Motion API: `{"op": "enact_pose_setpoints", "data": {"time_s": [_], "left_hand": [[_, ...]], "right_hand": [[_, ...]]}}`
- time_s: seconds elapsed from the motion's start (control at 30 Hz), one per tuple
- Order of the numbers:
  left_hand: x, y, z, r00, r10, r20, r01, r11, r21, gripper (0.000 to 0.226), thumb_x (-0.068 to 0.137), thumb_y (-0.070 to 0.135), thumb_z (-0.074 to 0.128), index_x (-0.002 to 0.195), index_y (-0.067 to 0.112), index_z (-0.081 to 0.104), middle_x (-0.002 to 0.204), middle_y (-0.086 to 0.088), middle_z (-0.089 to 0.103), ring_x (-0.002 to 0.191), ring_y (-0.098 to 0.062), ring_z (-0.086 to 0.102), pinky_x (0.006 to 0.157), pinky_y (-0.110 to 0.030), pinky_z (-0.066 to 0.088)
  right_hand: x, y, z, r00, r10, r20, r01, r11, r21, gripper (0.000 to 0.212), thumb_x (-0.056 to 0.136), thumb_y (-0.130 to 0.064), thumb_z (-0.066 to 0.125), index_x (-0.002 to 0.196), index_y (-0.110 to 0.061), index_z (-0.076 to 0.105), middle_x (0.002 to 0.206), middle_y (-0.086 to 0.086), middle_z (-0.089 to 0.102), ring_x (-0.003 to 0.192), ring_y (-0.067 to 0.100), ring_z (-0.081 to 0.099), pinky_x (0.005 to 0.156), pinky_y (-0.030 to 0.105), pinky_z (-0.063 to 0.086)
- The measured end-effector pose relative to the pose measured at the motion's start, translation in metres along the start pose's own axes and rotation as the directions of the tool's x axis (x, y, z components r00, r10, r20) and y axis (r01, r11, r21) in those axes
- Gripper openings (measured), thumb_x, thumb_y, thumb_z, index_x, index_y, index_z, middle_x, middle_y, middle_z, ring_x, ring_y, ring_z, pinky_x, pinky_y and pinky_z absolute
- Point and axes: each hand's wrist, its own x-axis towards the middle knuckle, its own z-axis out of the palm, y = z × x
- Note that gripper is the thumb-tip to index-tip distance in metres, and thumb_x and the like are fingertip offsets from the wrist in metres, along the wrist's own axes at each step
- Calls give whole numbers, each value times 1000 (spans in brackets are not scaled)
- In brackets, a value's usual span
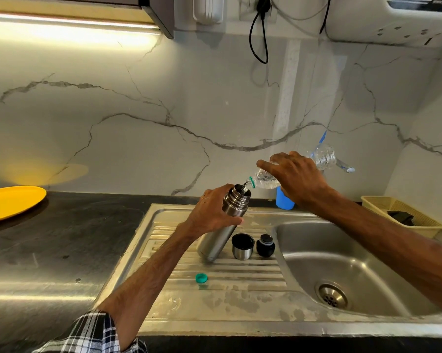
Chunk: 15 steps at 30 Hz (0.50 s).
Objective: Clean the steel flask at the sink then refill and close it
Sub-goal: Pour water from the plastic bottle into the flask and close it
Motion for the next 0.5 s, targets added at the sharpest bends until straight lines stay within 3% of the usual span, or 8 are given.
{"op": "enact_pose_setpoints", "data": {"time_s": [0.5], "left_hand": [[0,1,3,1000,16,-5,-16,1000,5,88,69,51,87,143,28,45,133,3,61,122,-21,55,109,-49,42]], "right_hand": [[13,1,9,991,-72,-110,70,997,-24,77,84,-3,72,150,-21,38,147,16,47,139,31,40,120,44,22]]}}
